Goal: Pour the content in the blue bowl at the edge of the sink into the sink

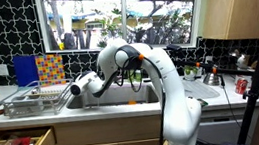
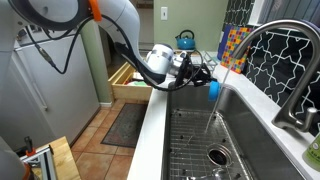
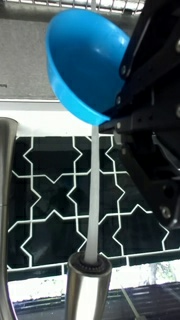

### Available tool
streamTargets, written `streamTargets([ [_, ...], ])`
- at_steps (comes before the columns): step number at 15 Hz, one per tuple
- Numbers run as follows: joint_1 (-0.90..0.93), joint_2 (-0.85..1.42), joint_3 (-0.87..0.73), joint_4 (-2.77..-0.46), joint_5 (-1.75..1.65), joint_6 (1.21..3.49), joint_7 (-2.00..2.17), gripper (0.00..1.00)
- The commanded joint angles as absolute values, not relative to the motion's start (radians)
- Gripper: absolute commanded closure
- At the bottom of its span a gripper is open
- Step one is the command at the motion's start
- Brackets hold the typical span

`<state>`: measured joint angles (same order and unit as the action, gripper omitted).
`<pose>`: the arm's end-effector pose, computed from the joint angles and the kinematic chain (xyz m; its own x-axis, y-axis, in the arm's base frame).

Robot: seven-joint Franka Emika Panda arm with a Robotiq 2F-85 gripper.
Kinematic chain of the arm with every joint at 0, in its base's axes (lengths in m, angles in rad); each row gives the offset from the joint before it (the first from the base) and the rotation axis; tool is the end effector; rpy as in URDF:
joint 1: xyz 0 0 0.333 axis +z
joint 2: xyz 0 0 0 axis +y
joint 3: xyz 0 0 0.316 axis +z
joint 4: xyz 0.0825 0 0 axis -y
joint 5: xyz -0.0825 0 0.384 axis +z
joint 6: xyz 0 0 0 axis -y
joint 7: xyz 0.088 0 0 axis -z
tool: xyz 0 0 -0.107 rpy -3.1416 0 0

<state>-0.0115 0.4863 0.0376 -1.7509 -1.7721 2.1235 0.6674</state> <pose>0.6828 -0.0290 0.3267 0.8377 0.5461 0.0082 0.1054 -0.1763 0.9787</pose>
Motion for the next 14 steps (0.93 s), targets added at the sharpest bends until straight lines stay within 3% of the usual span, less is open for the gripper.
streamTargets([
  [1, 0.0, 0.491, 0.024, -1.749, -1.779, 2.057, 0.72, 0.99],
  [9, -0.004, 0.48, 0.045, -1.76, -1.721, 2.038, 0.746, 0.98],
  [14, -0.033, 0.403, 0.092, -1.804, -1.398, 2.168, 0.6, 0.98],
])
